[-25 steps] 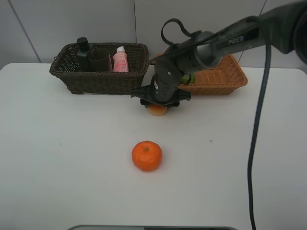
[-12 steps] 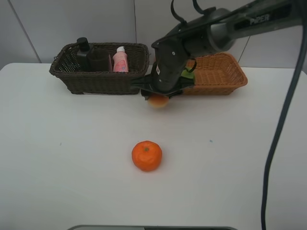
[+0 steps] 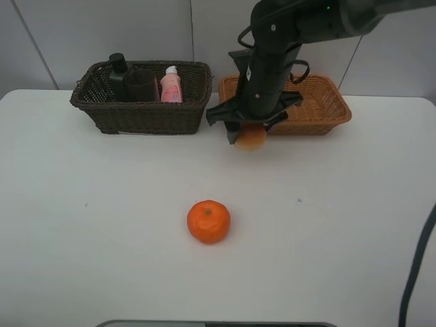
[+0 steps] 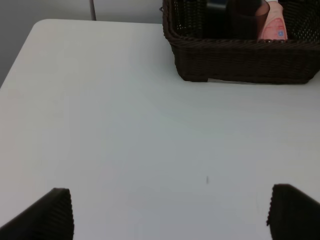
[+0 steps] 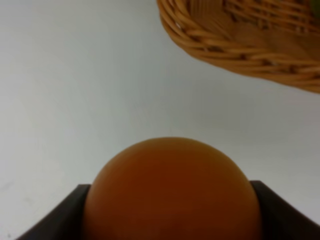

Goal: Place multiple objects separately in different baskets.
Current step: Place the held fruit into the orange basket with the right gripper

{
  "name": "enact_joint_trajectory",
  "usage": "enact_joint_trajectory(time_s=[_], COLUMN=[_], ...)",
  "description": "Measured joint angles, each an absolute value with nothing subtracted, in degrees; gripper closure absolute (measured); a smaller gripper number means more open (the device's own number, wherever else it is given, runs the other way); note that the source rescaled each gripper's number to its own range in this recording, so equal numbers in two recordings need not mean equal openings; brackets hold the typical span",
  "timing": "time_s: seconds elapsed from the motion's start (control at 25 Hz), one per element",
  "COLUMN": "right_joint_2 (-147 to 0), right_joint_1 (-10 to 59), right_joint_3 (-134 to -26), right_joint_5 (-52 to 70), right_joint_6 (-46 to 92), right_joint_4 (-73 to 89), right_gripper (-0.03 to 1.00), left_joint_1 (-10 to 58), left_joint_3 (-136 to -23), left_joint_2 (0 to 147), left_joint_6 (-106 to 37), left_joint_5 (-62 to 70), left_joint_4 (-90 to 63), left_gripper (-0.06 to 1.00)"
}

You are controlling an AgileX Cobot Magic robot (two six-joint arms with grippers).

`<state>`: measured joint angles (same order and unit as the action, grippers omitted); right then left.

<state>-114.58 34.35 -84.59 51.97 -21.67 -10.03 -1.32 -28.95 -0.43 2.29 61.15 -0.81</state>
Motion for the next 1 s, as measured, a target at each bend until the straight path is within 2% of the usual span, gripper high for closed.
enact_joint_trajectory(time_s=[0.28, 0.56, 1.0], right_joint_2=[-112.7, -113.0, -119.7], right_joint_1=[27.0, 20.6, 15.5], right_joint_3=[-85.8, -92.8, -96.4], right_joint_5=[57.9, 57.5, 44.8], right_joint_6=[-15.2, -14.5, -14.4], right_joint_4=[-9.0, -12.6, -14.2], right_gripper=[0.54, 0.54, 0.54], left_joint_1=[-1.3, -1.3, -1.3], left_joint_3=[-29.0, -29.0, -29.0], left_joint_2=[-0.4, -0.4, -0.4], left_joint_6=[2.3, 2.3, 2.3], left_joint_5=[61.2, 61.2, 61.2], left_joint_4=[-0.8, -0.8, -0.8], left_gripper=[-0.05, -0.05, -0.05])
